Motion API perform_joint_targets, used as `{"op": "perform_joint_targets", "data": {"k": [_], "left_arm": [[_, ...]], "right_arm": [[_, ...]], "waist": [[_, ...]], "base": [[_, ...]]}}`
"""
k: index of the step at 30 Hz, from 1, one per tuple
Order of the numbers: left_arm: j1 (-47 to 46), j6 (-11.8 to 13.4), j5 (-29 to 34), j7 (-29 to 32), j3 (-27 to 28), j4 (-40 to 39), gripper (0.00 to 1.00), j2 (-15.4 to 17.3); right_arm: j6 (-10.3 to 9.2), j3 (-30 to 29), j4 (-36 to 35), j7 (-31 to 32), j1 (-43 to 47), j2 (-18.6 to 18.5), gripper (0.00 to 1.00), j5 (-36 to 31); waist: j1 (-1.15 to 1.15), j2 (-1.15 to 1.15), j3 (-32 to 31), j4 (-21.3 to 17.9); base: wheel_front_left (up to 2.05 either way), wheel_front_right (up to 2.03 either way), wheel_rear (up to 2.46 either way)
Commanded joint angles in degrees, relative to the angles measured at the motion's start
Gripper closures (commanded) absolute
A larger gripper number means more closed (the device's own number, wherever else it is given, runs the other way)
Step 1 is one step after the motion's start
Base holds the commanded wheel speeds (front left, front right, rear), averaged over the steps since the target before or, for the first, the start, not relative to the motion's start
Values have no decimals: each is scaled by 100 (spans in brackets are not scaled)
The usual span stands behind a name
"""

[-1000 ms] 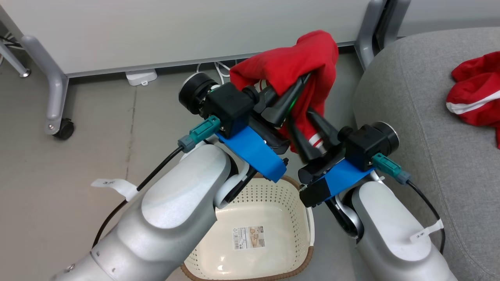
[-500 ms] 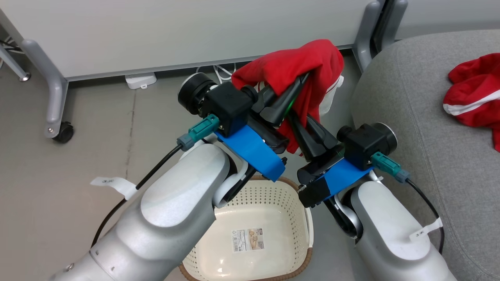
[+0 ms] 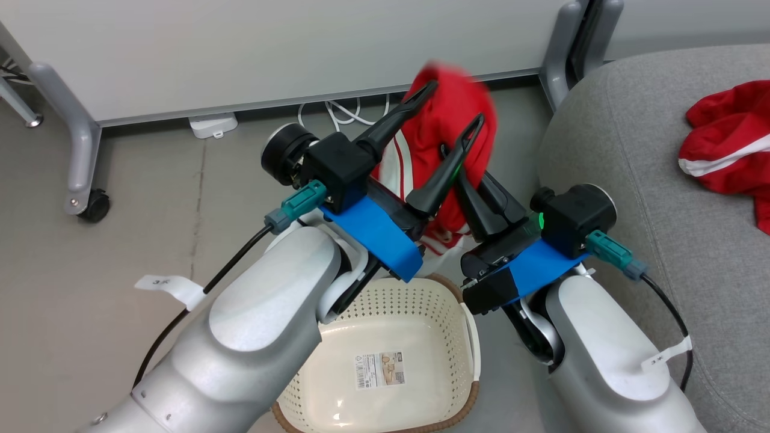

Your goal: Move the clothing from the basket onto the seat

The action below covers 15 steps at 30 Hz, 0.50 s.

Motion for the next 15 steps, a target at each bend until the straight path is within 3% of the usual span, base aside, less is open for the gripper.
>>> {"op": "perform_joint_targets", "data": {"k": [1, 15], "left_arm": [[91, 28, 39, -25, 26, 35, 0, 44], [169, 63, 144, -25, 129, -79, 0, 164]], "right_arm": [[3, -50, -73, -2, 77, 7, 100, -12], [3, -369, -207, -2, 185, 6, 100, -115]], "waist": [[0, 0, 6, -10], [0, 0, 100, -243]], "base": [[0, 0, 0], [0, 0, 0]]}}
